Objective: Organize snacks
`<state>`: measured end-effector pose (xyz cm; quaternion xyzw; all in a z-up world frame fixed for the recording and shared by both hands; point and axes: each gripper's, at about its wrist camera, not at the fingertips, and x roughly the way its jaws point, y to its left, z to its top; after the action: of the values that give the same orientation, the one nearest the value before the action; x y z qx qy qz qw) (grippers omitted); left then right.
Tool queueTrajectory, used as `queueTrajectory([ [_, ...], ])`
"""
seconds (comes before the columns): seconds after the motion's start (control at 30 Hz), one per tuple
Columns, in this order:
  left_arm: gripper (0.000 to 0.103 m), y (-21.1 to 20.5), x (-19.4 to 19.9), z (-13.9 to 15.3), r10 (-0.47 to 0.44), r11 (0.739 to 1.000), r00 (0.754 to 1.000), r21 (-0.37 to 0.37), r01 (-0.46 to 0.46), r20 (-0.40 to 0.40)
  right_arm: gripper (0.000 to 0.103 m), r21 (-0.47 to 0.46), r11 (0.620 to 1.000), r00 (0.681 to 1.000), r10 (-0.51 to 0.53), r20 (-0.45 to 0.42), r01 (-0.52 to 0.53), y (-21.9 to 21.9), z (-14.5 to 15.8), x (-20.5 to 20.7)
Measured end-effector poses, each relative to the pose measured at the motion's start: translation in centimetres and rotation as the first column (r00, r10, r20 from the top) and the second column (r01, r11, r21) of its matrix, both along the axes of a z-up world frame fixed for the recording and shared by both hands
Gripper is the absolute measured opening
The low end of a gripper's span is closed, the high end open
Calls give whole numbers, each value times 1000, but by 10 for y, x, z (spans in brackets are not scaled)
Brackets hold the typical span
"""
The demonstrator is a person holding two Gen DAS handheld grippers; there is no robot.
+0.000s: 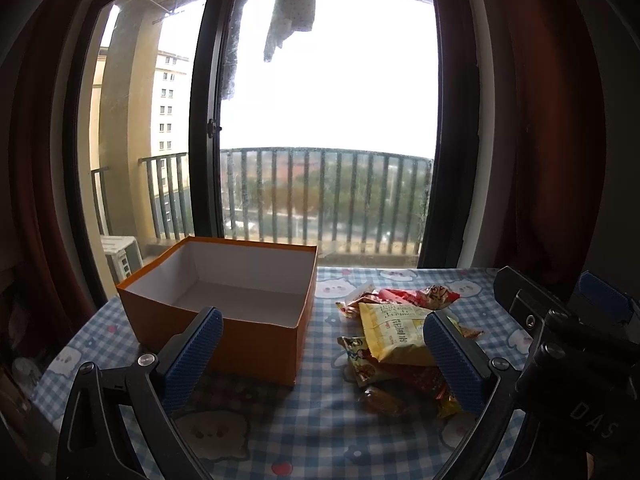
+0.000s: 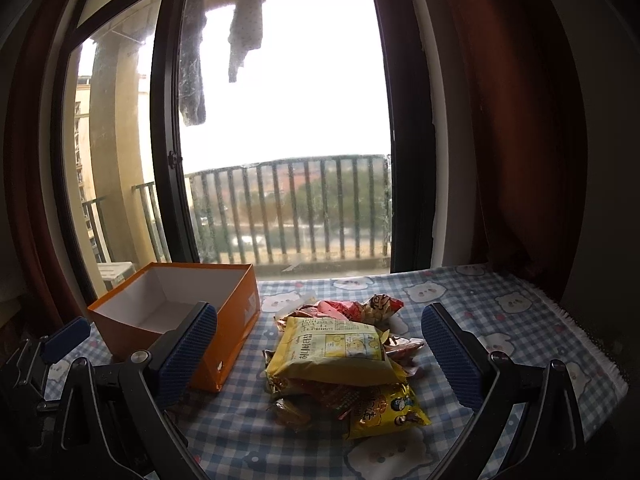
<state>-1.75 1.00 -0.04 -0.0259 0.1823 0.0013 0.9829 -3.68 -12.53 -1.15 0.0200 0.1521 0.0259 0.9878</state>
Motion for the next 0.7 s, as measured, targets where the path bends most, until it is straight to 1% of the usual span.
queueTrajectory([
  [0.1,101,-1,-3,2,3,1000,1000,7,-3,10,103,2,1000,1000,17,-9,-17,0,1,-3],
  [0.3,100,-3,-9,4,5,1000,999,26,-6,32,103,3,1000,1000,21,1,-21,1,1,-8],
  [0.53,100,-5,-12,6,3,1000,999,23,-4,39,103,4,999,999,35,20,-35,0,3,-12],
  [0.7,99,-6,-12,6,2,1000,999,24,-3,39,103,7,1000,1000,24,20,-24,0,3,-14],
])
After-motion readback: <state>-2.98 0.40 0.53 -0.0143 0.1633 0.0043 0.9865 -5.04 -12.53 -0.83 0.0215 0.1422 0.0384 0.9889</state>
